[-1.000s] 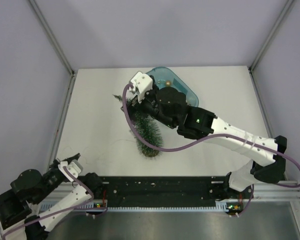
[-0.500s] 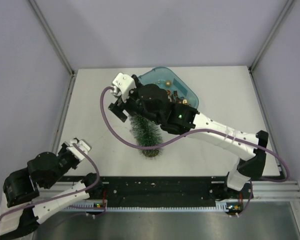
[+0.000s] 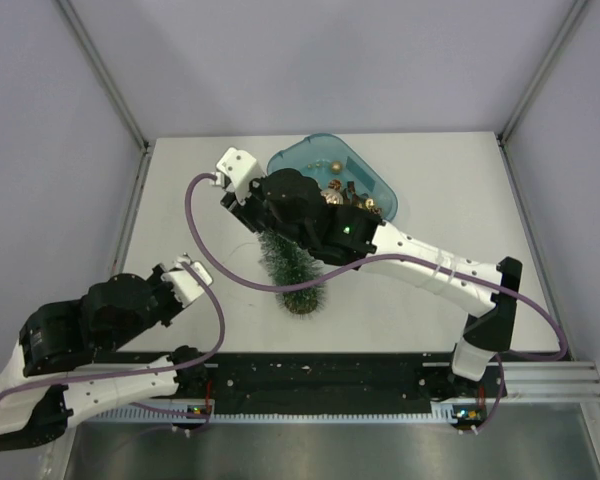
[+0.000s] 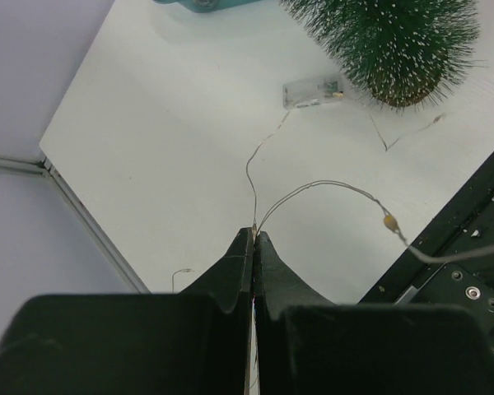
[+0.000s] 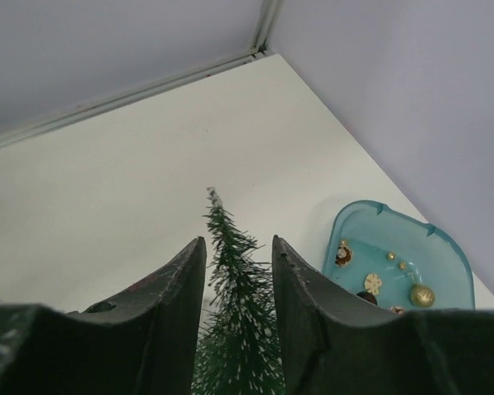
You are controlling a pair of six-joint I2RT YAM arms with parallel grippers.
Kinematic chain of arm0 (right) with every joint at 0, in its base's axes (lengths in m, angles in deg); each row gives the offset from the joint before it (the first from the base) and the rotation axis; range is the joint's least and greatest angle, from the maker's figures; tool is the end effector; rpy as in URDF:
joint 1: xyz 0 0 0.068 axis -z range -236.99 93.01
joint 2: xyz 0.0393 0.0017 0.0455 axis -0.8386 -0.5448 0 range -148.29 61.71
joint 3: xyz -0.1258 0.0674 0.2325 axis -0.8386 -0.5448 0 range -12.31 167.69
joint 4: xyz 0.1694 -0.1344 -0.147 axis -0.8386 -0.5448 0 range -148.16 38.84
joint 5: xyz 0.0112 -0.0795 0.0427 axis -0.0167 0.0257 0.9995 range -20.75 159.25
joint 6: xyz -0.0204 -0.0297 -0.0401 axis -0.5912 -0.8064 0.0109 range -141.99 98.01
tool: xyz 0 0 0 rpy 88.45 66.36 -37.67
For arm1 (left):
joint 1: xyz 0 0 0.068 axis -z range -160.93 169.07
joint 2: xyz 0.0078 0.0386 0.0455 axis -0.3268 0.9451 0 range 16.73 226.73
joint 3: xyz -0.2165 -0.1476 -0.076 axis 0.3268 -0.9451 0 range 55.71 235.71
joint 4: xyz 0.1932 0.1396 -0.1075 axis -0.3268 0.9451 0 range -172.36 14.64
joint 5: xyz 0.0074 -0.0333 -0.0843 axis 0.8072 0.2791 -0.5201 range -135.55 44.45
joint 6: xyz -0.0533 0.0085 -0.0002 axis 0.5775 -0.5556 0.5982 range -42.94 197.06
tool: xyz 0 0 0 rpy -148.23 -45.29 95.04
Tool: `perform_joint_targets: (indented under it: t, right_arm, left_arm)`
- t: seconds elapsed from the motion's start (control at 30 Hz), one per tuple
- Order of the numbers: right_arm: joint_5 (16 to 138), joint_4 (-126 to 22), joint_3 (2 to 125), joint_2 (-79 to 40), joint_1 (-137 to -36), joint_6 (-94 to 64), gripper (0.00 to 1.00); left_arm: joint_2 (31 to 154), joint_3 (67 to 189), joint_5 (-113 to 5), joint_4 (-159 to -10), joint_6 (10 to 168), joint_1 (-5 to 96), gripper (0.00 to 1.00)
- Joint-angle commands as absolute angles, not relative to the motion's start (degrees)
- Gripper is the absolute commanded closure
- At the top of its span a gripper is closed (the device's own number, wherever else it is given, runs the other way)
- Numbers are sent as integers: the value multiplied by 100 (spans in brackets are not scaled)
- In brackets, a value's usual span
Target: Decorate the small christmas tree
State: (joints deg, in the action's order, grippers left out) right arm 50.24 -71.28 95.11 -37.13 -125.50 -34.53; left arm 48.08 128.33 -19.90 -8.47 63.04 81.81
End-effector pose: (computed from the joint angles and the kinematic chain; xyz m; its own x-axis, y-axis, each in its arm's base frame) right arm 0.1571 0.3674 0.4486 0.0941 -0.3214 -0.9423 -0.7605 0.5876 -0.2764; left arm 0.0269 -0.0182 0.4003 -0.0859 0.6435 -0.7606 0.6753 0.5989 0.4304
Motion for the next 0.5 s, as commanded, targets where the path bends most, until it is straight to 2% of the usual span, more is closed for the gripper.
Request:
perform_joint_targets:
  t: [0.0,0.17,0.3,0.47]
  right_arm:
    - [4991,-7102,9870,-3690,-12449,-3192,67]
    - [4930,-7129,9835,-3690,-12440,-3052,77]
    - [4851,-7120,9712,-3602,-12414,-2955,85]
    - [4561,-6910,9413,-3365,-12344,-2946,94]
  left_arm:
    - [5065,12848,-2181,-1081,6467,8218,100]
    - [5785,13102,-1821,-1863,6862,8192,100]
    - [5690,12998,-1838,-2601,6863,7755,100]
    - [5768,13435,-2460,-2069,7021,7400,100]
